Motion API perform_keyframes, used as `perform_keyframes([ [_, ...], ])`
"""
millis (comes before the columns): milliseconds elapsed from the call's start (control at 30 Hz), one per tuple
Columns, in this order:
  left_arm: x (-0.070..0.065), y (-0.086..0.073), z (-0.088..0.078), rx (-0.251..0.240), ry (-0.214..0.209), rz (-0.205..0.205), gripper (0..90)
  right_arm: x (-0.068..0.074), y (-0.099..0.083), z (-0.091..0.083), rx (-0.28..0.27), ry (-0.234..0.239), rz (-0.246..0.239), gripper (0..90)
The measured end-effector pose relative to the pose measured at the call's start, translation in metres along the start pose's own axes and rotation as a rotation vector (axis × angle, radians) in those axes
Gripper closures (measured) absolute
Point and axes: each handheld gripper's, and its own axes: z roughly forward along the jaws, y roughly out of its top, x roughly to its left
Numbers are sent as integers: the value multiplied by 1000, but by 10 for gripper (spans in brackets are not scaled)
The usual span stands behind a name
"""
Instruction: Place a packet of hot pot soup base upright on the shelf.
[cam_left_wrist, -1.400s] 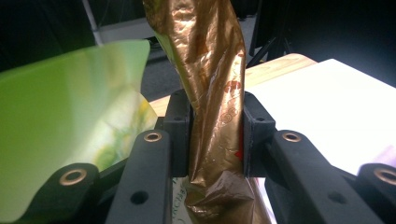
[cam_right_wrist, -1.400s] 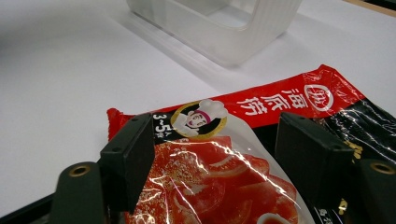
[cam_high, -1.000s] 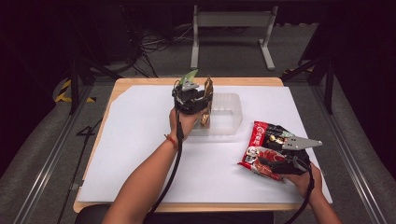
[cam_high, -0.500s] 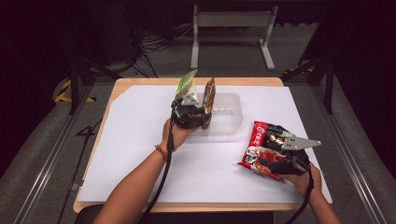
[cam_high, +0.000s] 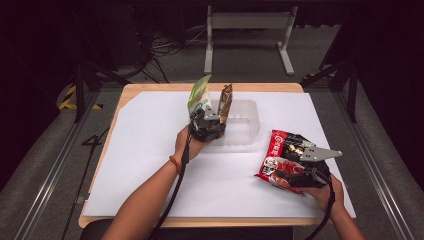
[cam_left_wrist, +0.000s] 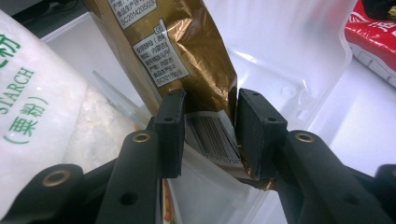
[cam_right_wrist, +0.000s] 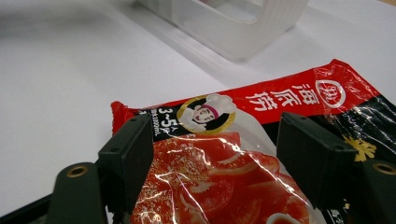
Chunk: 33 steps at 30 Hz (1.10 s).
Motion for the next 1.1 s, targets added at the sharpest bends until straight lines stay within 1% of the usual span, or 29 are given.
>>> perform_keyframes([
  [33,1,-1,-3,-12,-11,-14,596,0,0,0,0,1,-2,281],
  [67,2,-1,-5,-19,-16,-14,540,0,0,0,0,0,-1,278],
  [100,2,-2,-7,-23,-21,-12,541,0,0,-1,2,-3,0,277],
  [133,1,-2,-9,-26,-21,-3,565,-1,0,0,0,-2,3,278],
  [167,1,-3,-12,-28,-28,-3,579,-1,-1,0,-1,0,6,278],
  [200,1,-4,-14,-27,-37,2,635,-1,0,0,0,-1,7,278],
  [233,0,-5,-14,-23,-28,14,688,-1,0,0,1,-1,6,278],
  [267,0,-6,-15,-19,-30,13,743,-1,0,0,3,1,5,279],
  [333,1,-8,-14,-14,-48,14,827,0,0,1,4,1,1,279],
  [367,2,-8,-14,-8,-49,16,852,0,0,1,5,0,0,279],
  [467,1,-8,-11,3,-57,26,890,0,0,1,9,2,2,280],
  [500,0,-7,-9,8,-61,30,892,0,0,2,10,2,1,280],
  [567,-3,-5,-6,23,-51,45,893,0,0,2,11,1,1,281],
  [633,-5,-3,-3,51,-34,72,894,0,0,2,11,0,-1,282],
  [667,-6,-1,-1,59,-28,70,894,1,0,2,10,-1,-1,282],
  [767,-4,3,5,76,9,82,892,1,0,2,13,-3,-5,282],
  [833,-3,3,6,77,10,79,892,2,1,2,14,-3,-6,282],
  [867,-1,4,9,78,10,70,892,2,1,2,14,-3,-8,282],
  [967,-2,5,10,92,23,82,892,2,1,2,17,-2,-10,281],
  [1000,-2,5,10,93,20,84,892,2,1,2,17,-1,-11,280],
  [1100,0,1,4,84,-34,76,896,1,0,2,16,-3,-9,280],
])
